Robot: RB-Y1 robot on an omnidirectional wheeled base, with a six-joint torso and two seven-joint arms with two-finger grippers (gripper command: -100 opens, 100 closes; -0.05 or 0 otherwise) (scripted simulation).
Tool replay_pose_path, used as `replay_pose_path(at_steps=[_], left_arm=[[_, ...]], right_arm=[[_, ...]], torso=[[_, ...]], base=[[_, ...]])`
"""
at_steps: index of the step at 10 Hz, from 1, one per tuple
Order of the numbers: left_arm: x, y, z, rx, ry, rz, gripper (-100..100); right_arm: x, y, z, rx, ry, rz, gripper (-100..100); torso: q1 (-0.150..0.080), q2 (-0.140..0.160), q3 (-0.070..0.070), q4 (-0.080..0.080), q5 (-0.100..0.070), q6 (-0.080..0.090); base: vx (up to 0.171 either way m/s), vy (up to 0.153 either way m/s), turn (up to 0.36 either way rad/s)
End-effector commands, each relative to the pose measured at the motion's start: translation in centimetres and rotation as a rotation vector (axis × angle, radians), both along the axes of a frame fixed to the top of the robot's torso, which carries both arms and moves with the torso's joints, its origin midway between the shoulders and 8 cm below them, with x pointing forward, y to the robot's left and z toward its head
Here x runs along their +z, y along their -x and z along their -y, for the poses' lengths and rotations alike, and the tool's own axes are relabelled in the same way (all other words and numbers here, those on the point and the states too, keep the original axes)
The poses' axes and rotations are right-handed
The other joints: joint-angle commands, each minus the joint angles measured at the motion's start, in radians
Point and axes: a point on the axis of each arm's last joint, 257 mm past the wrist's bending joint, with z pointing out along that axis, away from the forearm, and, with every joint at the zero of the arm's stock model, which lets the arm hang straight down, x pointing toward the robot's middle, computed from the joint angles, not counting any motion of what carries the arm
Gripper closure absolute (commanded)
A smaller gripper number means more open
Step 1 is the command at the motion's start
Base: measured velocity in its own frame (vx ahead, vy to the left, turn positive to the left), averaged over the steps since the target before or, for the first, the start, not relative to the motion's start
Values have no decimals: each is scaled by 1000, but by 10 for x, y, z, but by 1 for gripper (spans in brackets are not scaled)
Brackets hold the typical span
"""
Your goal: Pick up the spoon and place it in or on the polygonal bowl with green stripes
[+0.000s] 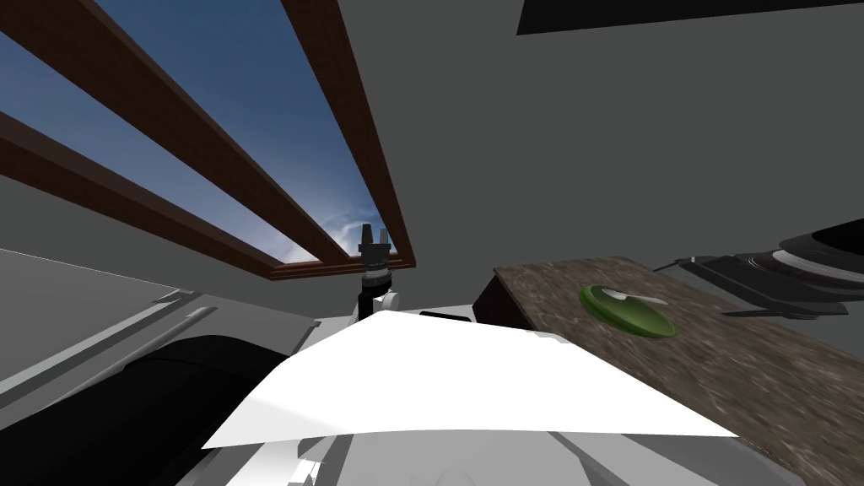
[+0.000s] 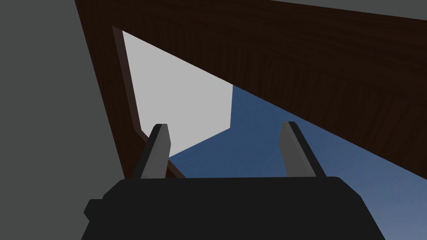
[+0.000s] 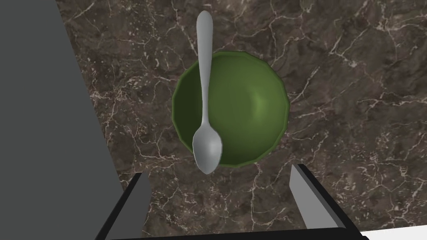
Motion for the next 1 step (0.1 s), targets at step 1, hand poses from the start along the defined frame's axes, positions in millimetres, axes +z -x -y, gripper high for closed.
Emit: replay_pose_path(at_steps=[1], left_arm=[[0,0,0,0,0,0,0]], right_arm=[[0,0,0,0,0,0,0]], torso=[[0,0,0,0,0,0]], base=[[0,0,0]])
